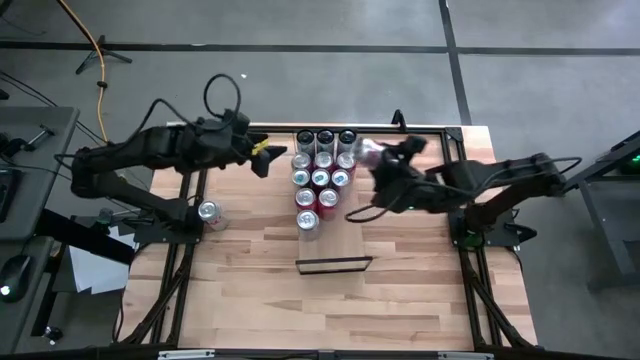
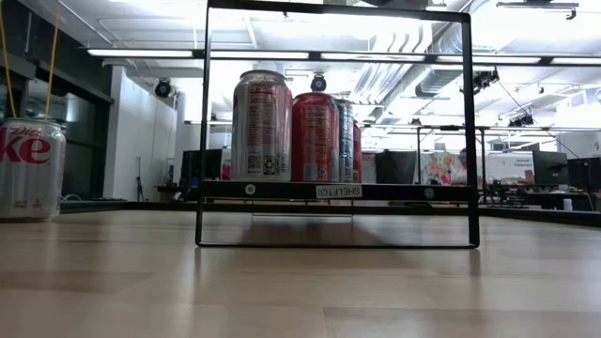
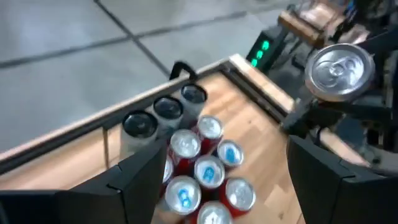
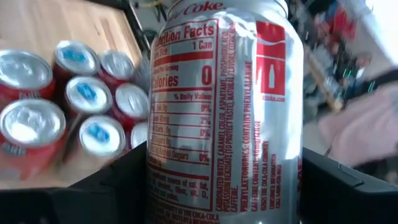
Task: Place canned beverage on shelf
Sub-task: Put the right red/silver soda can on the shelf aligned with the other red/silver soda cans
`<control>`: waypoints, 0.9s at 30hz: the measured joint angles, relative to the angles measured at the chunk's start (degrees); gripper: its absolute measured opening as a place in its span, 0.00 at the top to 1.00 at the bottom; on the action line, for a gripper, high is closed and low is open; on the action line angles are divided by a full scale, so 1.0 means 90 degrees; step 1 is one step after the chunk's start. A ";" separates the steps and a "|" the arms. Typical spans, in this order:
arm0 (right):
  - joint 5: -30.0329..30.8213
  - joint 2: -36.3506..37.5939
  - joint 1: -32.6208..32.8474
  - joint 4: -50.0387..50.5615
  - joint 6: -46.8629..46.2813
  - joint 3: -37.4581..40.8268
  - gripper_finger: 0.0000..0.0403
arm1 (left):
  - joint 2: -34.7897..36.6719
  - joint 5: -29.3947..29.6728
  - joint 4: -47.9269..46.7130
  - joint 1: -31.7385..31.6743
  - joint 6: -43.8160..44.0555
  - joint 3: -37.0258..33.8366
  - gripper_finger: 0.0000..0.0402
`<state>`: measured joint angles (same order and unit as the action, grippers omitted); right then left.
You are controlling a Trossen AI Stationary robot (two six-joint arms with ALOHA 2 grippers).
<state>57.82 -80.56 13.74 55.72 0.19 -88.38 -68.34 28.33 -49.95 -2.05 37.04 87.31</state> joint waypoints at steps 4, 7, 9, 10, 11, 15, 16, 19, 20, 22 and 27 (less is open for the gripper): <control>-0.0031 0.0508 0.0126 0.1025 -0.1523 0.0129 0.29 | 0.0445 0.0228 0.1103 0.0425 -0.0061 -0.1091 0.33; -0.0123 0.0926 0.0319 0.1134 -0.2285 0.0491 0.29 | 0.0764 0.0170 0.2435 0.0825 -0.0047 -0.2243 0.33; -0.0248 0.1196 0.0488 0.1053 -0.2739 0.0821 0.29 | 0.0929 0.0024 0.3559 0.1085 0.0031 -0.3032 0.33; -0.0329 0.1331 0.0581 0.1001 -0.2989 0.1019 0.29 | 0.1007 -0.0080 0.4058 0.1212 0.0087 -0.3397 0.33; -0.0388 0.1462 0.0679 0.0897 -0.3246 0.1240 0.29 | 0.1064 -0.0135 0.4568 0.1332 0.0188 -0.3747 0.33; -0.0625 0.1910 0.1129 -0.0032 -0.4103 0.2278 0.29 | 0.1218 -0.0210 0.6638 0.1690 0.0472 -0.4710 0.33; -0.0703 0.1994 0.1242 -0.0428 -0.4232 0.2568 0.29 | 0.1246 -0.0207 0.7042 0.1745 0.0417 -0.4837 0.33; -0.0982 0.2130 0.1488 -0.1928 -0.4355 0.3461 0.29 | 0.1306 -0.0205 0.7593 0.1839 0.0104 -0.4950 0.33; -0.1076 0.2130 0.1547 -0.2494 -0.4342 0.3730 0.29 | 0.1314 -0.0211 0.7737 0.1856 -0.0015 -0.4950 0.33; -0.1312 0.2110 0.1622 -0.3671 -0.4283 0.4287 0.29 | 0.1316 -0.0251 0.7966 0.1865 -0.0189 -0.4947 0.33; -0.1628 0.1892 0.1650 -0.6218 -0.4157 0.5569 0.29 | 0.1314 -0.0257 0.8174 0.1864 -0.0306 -0.4947 0.33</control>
<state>43.17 -63.53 28.59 -0.24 -37.23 -38.26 -56.51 26.01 23.62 14.73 34.28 42.78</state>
